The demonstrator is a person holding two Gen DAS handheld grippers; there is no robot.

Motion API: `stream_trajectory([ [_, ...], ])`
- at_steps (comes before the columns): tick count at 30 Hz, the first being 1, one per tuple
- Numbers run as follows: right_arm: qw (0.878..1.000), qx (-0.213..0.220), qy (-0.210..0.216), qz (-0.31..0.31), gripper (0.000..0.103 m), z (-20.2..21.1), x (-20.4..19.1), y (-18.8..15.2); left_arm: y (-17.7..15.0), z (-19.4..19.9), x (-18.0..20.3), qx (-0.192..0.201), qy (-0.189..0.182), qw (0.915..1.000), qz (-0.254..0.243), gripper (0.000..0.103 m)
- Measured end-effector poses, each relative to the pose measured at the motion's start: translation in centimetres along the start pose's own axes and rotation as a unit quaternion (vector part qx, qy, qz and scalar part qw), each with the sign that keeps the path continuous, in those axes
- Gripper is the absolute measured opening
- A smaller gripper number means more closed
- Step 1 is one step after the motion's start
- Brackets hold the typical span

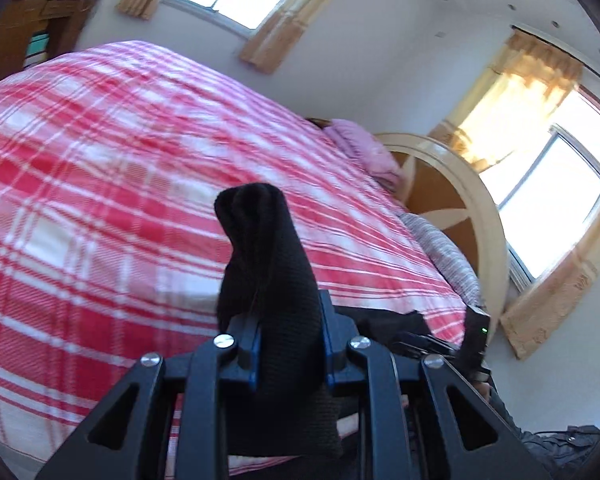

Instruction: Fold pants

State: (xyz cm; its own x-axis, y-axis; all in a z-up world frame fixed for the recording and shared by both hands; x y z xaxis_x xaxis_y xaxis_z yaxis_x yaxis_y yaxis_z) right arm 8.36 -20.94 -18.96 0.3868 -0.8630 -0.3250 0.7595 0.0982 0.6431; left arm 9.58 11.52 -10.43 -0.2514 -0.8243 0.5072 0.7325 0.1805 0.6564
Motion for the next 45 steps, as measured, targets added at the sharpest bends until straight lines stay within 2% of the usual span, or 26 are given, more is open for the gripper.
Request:
stream_trajectory([
  [8, 0.999, 0.033, -0.027, -0.008, 0.062, 3.8, 2.4, 0.4, 0.9, -1.2, 9.7, -0.006, -0.083, 0.9953, -0.049, 0.023],
  [14, 0.996, 0.061, -0.044, -0.051, 0.062, 5.6, 6.0, 1.1, 1.0, -3.8, 15.5, -0.03, -0.109, 0.9896, -0.089, 0.023],
  [18, 0.992, 0.083, -0.05, -0.076, 0.062, 7.0, 7.8, 1.7, -0.5, -6.6, 18.8, -0.064, -0.11, 0.9843, -0.122, 0.023],
  [24, 0.986, 0.108, -0.076, -0.103, 0.063, 9.1, 10.6, 1.9, -2.9, -11.9, 22.5, -0.098, -0.086, 0.9756, -0.176, 0.023],
  [33, 0.982, 0.115, -0.085, -0.124, 0.063, 10.1, 12.8, 2.1, -8.3, -19.7, 25.4, -0.147, -0.037, 0.9583, -0.242, 0.023],
  [37, 0.982, 0.113, -0.085, -0.123, 0.063, 10.3, 13.1, 2.1, -10.0, -21.4, 26.3, -0.164, -0.034, 0.9543, -0.248, 0.03],
  [40, 0.982, 0.114, -0.085, -0.127, 0.063, 10.9, 13.3, 2.1, -10.6, -20.4, 27.1, -0.156, -0.054, 0.9523, -0.257, 0.032],
  [42, 0.982, 0.114, -0.084, -0.127, 0.063, 11.4, 13.2, 2.1, -10.3, -19.2, 27.4, -0.135, -0.059, 0.9509, -0.272, 0.035],
  [45, 0.982, 0.114, -0.08, -0.124, 0.063, 12.1, 12.5, 2.1, -9.1, -16.5, 25.9, -0.092, -0.045, 0.9553, -0.277, 0.054],
])
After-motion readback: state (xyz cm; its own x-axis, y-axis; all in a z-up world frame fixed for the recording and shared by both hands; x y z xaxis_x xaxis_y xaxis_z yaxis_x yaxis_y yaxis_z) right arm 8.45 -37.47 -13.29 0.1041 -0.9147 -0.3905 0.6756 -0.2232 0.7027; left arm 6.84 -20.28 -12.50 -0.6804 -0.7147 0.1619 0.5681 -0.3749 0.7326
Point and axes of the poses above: each gripper's, at about its wrist camera, not at the fingertips, and z roughly against the way its jaws point, x to its right, y to its top, the point moved 6 cm from there along -z, roughly the way its jaws point, and after that the axes turned 10 degrees about y, right-handed, at the moved point
